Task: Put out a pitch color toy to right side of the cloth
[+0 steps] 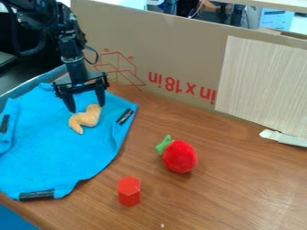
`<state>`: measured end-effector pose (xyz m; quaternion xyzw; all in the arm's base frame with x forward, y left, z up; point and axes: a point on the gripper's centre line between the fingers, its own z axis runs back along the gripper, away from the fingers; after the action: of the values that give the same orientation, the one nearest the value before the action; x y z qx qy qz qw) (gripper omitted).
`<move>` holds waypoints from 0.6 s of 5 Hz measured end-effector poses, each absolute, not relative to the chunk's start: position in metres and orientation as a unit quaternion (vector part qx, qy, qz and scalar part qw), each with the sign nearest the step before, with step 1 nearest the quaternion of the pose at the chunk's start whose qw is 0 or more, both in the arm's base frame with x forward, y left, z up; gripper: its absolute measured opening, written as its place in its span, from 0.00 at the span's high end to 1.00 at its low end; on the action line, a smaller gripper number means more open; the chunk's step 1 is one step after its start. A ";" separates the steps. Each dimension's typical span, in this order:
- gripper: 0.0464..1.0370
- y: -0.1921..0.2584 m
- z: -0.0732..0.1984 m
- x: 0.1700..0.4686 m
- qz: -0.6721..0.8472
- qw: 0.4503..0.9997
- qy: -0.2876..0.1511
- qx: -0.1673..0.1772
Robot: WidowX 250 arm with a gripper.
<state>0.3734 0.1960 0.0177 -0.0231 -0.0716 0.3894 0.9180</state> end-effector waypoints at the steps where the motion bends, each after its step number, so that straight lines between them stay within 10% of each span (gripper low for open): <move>1: 0.07 0.196 0.010 0.371 0.392 0.917 -0.065 -0.020; 3: 0.53 0.195 0.010 0.370 0.394 0.917 -0.062 -0.024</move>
<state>0.3697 0.1947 0.0097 -0.0243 -0.0616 0.3942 0.9166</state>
